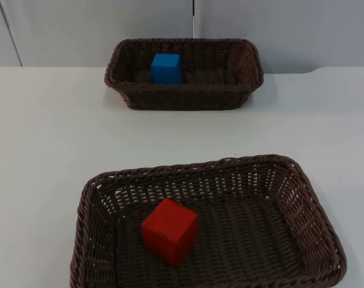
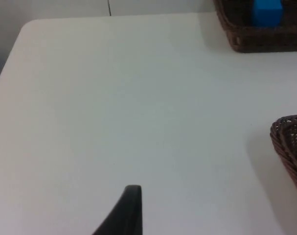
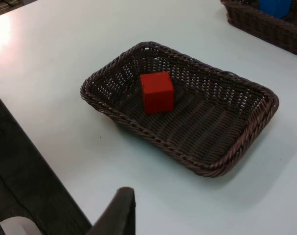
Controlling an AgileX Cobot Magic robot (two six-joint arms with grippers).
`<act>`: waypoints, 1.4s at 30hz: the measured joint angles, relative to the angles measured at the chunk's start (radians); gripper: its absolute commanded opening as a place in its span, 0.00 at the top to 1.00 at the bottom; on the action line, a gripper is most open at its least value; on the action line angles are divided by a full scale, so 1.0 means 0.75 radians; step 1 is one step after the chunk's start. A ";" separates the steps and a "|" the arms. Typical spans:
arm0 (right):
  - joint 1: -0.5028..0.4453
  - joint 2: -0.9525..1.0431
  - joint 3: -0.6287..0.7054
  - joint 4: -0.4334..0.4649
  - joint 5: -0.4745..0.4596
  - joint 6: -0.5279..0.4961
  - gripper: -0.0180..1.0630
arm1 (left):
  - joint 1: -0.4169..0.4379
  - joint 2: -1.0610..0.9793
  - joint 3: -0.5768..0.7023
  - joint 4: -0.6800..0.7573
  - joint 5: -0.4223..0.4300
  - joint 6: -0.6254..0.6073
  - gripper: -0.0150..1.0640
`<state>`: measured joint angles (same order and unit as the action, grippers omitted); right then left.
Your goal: Pick up one cube with the left hand and place it into the upper basket. Pick up one cube with the right hand and place it into the lower basket.
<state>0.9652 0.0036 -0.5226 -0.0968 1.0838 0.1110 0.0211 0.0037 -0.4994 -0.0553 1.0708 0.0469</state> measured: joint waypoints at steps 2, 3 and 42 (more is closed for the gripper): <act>0.000 0.000 0.000 0.000 0.000 0.000 0.01 | 0.004 0.000 0.000 0.000 0.000 0.000 0.01; 0.000 0.000 0.000 0.000 0.000 0.000 0.01 | 0.010 0.000 0.000 0.000 0.000 0.000 0.01; -0.145 0.000 0.000 0.000 0.000 0.000 0.01 | 0.011 0.000 0.000 0.000 0.000 0.000 0.01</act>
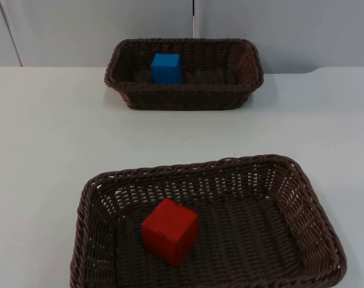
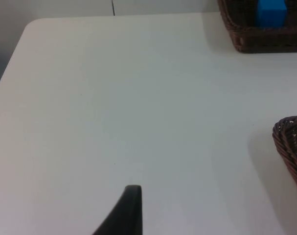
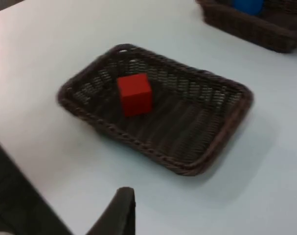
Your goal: Pick up one cube with the left hand and place it into the upper basket. Pick up one cube with the right hand and place it into the lower basket.
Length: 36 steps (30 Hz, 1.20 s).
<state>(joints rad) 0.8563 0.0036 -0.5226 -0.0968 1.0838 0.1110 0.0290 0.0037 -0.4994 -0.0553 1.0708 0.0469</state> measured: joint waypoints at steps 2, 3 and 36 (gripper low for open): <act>-0.077 0.000 0.000 0.000 0.000 0.000 0.01 | 0.000 0.000 0.000 0.000 0.000 0.000 0.01; -0.121 0.000 0.000 0.000 0.000 0.000 0.01 | 0.000 0.000 0.000 0.000 0.000 0.000 0.01; -1.017 0.000 0.000 0.000 0.000 0.000 0.01 | 0.000 0.000 0.000 0.000 0.000 0.000 0.01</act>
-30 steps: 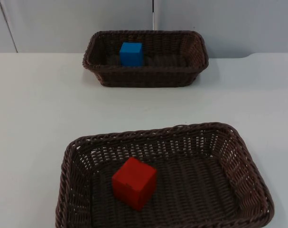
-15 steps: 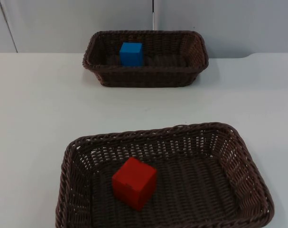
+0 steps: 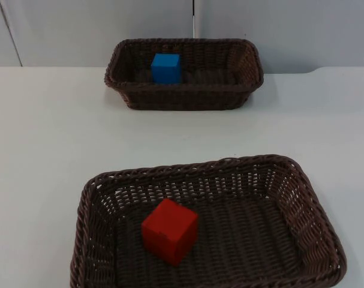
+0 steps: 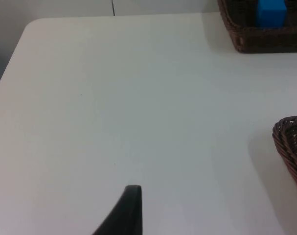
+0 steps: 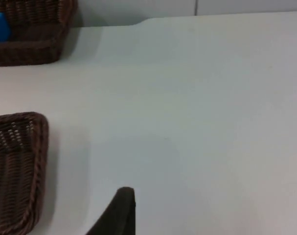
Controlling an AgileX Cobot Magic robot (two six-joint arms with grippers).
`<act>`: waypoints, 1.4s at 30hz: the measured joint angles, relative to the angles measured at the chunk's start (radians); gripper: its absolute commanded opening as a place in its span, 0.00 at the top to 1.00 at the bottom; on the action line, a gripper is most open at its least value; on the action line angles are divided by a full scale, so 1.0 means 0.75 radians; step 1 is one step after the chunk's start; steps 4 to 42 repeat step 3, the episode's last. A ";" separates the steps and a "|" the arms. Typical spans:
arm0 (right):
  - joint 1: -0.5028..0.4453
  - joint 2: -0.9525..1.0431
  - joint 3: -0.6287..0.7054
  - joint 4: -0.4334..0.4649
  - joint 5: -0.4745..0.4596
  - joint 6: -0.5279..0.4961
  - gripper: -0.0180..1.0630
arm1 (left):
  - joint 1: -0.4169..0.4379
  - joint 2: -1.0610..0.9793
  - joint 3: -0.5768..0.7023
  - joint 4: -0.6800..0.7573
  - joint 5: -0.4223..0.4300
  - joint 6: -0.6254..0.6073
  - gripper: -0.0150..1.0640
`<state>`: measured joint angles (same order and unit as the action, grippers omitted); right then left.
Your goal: Pick up one cube with the left hand and place it into the upper basket. Pick up one cube with the right hand and place it into the lower basket.
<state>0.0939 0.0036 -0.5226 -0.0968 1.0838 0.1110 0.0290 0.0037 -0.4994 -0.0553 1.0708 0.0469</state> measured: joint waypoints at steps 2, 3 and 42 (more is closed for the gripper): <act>-0.052 0.000 0.000 0.000 0.000 0.000 0.01 | 0.000 0.000 0.000 0.000 0.000 0.000 0.01; -0.073 0.000 0.000 0.000 0.000 0.000 0.01 | 0.000 0.000 0.000 0.000 0.000 0.000 0.01; -0.073 0.000 0.000 0.000 0.000 0.000 0.01 | 0.000 0.000 0.000 0.000 0.000 0.000 0.01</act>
